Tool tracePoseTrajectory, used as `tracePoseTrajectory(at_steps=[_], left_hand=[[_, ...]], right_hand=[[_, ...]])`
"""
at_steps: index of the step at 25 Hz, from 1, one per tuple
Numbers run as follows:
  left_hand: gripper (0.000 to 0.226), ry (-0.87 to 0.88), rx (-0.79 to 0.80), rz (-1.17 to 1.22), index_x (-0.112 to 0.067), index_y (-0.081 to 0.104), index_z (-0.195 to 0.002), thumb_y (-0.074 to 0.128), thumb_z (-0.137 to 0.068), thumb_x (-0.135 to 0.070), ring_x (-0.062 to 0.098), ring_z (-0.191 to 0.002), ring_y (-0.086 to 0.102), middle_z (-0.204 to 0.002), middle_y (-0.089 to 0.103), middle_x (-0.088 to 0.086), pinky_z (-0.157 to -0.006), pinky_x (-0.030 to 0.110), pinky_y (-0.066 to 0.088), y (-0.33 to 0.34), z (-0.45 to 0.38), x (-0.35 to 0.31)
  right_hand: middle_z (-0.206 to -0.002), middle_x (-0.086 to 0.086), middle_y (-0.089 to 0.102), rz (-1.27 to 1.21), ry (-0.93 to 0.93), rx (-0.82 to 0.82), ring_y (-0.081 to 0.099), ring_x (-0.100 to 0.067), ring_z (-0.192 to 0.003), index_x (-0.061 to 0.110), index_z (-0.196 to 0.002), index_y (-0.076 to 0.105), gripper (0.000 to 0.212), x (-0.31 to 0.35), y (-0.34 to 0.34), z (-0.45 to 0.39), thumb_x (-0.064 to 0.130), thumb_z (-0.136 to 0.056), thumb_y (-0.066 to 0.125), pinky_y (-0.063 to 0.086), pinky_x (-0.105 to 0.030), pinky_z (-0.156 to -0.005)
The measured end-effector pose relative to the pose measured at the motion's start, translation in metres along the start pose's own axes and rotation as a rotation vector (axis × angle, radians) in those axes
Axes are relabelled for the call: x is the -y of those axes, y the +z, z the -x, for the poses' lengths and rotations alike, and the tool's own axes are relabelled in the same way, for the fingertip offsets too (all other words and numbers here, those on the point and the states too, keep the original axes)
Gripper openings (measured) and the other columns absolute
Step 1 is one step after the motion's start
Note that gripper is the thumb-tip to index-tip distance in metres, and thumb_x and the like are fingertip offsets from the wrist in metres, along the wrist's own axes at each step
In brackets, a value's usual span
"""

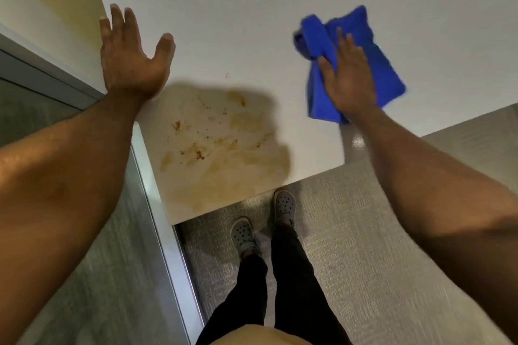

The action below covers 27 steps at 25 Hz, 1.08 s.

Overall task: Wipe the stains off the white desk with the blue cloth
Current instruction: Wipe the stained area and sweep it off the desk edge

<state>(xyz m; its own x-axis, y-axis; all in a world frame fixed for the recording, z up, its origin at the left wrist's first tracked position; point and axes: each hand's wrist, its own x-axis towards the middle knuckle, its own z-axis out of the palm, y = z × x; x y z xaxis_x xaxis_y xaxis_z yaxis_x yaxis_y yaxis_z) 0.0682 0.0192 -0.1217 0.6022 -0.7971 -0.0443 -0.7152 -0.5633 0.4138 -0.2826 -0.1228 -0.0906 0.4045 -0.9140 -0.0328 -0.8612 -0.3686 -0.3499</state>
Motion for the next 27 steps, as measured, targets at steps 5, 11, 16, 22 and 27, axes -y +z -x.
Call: tracePoseTrajectory(at_steps=[5,11,16,22,27], left_hand=[[0.092,-0.015,0.030,0.017,-0.014,0.008,-0.158,0.026,-0.092,-0.075,0.025,-0.154,-0.006,-0.168,-0.002,0.006,-0.123,0.039,0.000,-0.006,0.002,-0.004],[0.089,-0.048,0.033,-0.026,-0.017,0.009,-0.158,0.022,-0.091,-0.074,0.026,-0.154,-0.005,-0.168,-0.001,0.003,-0.125,0.044,0.005,-0.005,0.003,-0.007],[0.087,-0.040,0.043,-0.008,-0.016,0.009,-0.159,0.023,-0.093,-0.071,0.026,-0.154,-0.006,-0.168,-0.001,0.003,-0.125,0.044,0.005,-0.008,0.004,-0.007],[0.086,-0.063,0.057,-0.027,-0.019,0.007,-0.159,0.022,-0.092,-0.072,0.024,-0.154,-0.007,-0.168,-0.004,0.001,-0.125,0.043,0.005,-0.011,0.005,-0.010],[0.079,0.010,0.052,-0.017,-0.017,0.008,-0.159,0.015,-0.097,-0.065,0.024,-0.154,-0.008,-0.168,-0.004,0.002,-0.125,0.044,0.004,-0.010,0.003,-0.007]], right_hand=[[-0.152,-0.009,0.039,-0.068,-0.551,0.270,0.033,-0.025,-0.141,0.018,-0.146,0.035,0.056,0.052,0.027,0.124,0.038,-0.094,0.045,0.018,-0.036,-0.119],[-0.158,-0.011,0.027,-0.007,-0.121,0.012,0.022,-0.030,-0.145,0.014,-0.151,0.022,0.057,-0.023,-0.008,0.017,0.042,-0.101,0.033,0.019,-0.051,-0.118],[-0.154,-0.008,0.035,-0.024,-0.420,0.120,0.030,-0.029,-0.142,0.017,-0.144,0.039,0.054,0.080,0.040,0.057,0.040,-0.096,0.041,0.024,-0.047,-0.117],[-0.159,-0.007,0.022,0.094,-0.447,0.165,0.022,-0.029,-0.146,0.021,-0.150,0.022,0.059,-0.028,-0.009,0.054,0.050,-0.100,0.026,0.014,-0.046,-0.119],[-0.160,-0.012,0.018,0.120,-0.263,0.083,0.018,-0.033,-0.146,0.015,-0.151,0.023,0.056,0.081,0.033,-0.021,0.040,-0.101,0.032,0.014,-0.046,-0.119]])
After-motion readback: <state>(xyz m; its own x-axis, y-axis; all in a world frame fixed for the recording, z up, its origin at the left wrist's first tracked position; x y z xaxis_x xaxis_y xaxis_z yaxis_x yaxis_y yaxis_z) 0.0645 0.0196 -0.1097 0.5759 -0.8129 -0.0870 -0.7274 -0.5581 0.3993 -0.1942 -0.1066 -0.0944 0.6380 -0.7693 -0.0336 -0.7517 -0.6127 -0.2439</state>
